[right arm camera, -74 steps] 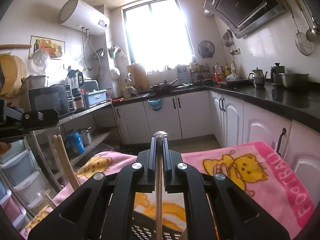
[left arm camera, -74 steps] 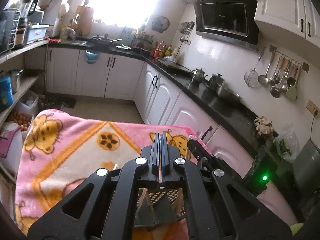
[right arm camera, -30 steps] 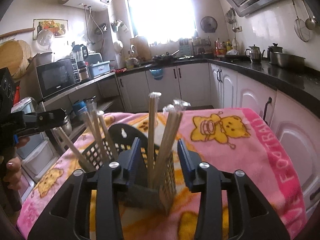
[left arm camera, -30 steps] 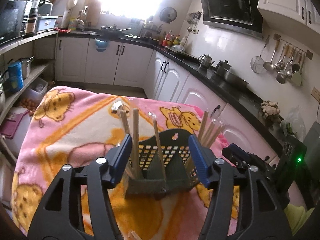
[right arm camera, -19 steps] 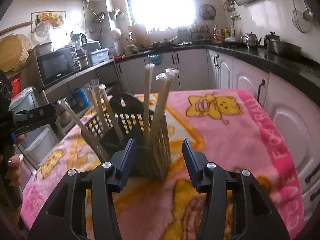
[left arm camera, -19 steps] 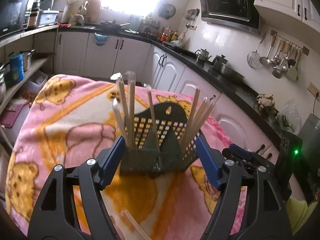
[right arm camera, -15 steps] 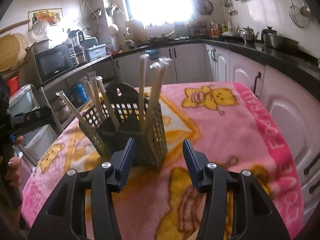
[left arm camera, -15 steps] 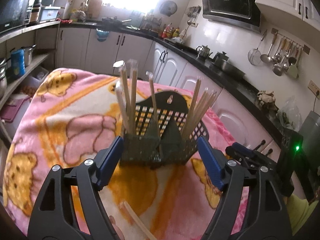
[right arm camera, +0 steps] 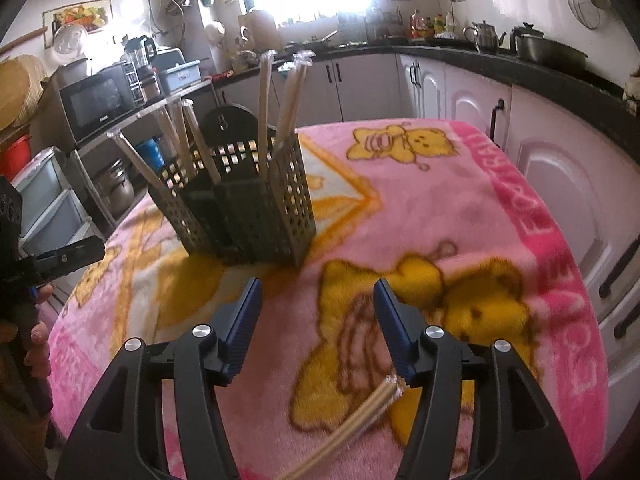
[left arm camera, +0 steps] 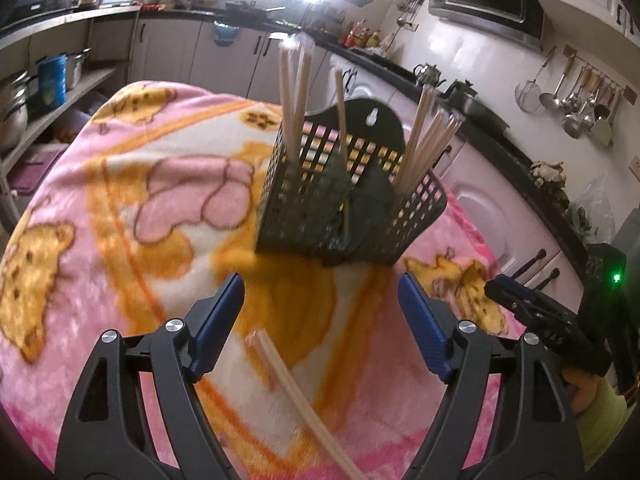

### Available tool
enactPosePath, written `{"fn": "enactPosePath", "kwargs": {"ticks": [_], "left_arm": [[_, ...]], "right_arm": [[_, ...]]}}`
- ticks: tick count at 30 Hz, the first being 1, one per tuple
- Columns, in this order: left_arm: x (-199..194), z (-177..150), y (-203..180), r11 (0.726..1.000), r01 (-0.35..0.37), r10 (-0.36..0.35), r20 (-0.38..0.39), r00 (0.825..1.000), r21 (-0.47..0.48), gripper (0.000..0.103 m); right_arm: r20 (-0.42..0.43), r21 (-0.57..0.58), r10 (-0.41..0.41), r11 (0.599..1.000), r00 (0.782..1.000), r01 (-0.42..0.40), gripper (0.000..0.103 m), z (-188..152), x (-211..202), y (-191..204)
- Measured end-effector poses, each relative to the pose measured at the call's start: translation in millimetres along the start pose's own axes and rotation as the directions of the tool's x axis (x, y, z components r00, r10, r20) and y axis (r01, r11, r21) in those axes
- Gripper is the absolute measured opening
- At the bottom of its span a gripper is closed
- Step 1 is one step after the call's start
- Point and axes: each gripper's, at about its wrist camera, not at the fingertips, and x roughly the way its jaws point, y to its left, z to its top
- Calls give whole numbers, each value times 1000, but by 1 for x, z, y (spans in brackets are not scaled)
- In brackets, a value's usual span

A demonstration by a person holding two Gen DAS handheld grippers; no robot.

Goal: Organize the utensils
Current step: 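Withdraw both open tools from the caddy toward the loose chopsticks, then grasp a wooden chopstick with the left tool while the right tool grasps another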

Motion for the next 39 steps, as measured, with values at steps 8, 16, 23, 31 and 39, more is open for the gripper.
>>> {"fn": "enactPosePath", "kwargs": {"ticks": [8,16,23,31,39], "left_arm": [[9,-27,6,1000,-19,19,-66,998,-10,73],[22,-49,11,998,-56,52,-129,990,-28,73],[36,-65,13,996,-76,69,-178,982,-34,73],[52,-65,6,992,-124,123,-195,973,5,70],[70,-49,5,976,-212,217,-204,955,47,37]], "right_arm": [[-49,24,-13,1000,999,14,59,-22,-4,-9],[-106,57,-12,998,994,18,59,-42,-3,-20],[-174,102,-4,995,985,22,59,-53,8,-31],[-224,151,18,988,974,17,58,-54,29,-38],[-243,136,60,990,968,-28,13,-41,48,-33]]}}
